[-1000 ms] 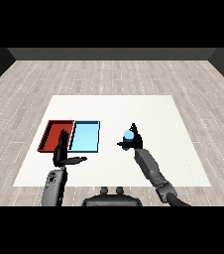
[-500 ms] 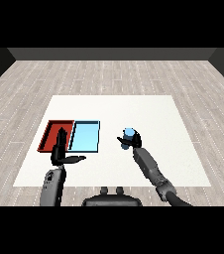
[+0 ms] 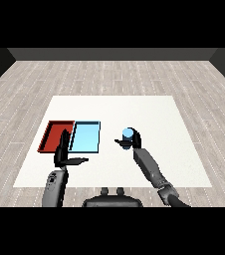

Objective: Pick the blue can and put it in the blue box

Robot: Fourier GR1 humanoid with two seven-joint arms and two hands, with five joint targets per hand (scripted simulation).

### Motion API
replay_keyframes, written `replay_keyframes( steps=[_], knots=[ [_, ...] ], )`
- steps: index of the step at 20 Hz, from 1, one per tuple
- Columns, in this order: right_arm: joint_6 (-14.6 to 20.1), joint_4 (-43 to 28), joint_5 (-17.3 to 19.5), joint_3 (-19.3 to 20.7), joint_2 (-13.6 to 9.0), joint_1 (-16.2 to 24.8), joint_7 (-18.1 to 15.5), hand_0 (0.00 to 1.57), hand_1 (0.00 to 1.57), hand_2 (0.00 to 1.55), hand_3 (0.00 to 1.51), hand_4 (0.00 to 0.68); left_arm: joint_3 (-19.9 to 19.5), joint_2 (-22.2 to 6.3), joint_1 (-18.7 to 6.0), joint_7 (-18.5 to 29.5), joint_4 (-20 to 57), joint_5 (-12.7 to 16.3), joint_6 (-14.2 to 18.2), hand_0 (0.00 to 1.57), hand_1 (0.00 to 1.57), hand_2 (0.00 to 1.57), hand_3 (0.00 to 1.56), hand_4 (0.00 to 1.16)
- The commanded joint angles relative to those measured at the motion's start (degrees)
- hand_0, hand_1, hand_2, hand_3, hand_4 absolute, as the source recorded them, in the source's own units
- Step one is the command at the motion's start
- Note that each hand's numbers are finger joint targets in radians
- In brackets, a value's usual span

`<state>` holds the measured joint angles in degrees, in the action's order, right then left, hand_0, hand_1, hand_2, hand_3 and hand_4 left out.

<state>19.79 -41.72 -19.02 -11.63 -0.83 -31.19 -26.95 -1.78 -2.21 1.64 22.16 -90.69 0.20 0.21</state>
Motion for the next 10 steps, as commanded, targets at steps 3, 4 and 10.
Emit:
replay_keyframes(
  steps=[3,4,10],
  knots=[
    [4.17,-7.53,5.04,-3.14,0.5,-1.2,3.25,1.46,1.46,1.48,1.37,0.509,2.99,0.95,2.69,-1.27,-2.58,-0.58,-1.11,0.0,0.0,0.0,0.0,0.0],
    [1.93,-7.33,5.11,-0.8,0.5,0.14,2.12,1.46,1.46,1.48,1.35,0.518,0.01,-0.78,1.65,-1.1,-1.94,1.42,-2.06,0.0,0.0,0.0,0.0,0.0],
    [5.33,-9.37,1.02,-8.03,0.82,-0.92,0.82,1.45,1.45,1.47,1.38,0.532,2.72,0.56,-0.87,1.51,3.32,0.29,-3.34,0.0,0.0,0.0,0.0,0.0]
  ],
)
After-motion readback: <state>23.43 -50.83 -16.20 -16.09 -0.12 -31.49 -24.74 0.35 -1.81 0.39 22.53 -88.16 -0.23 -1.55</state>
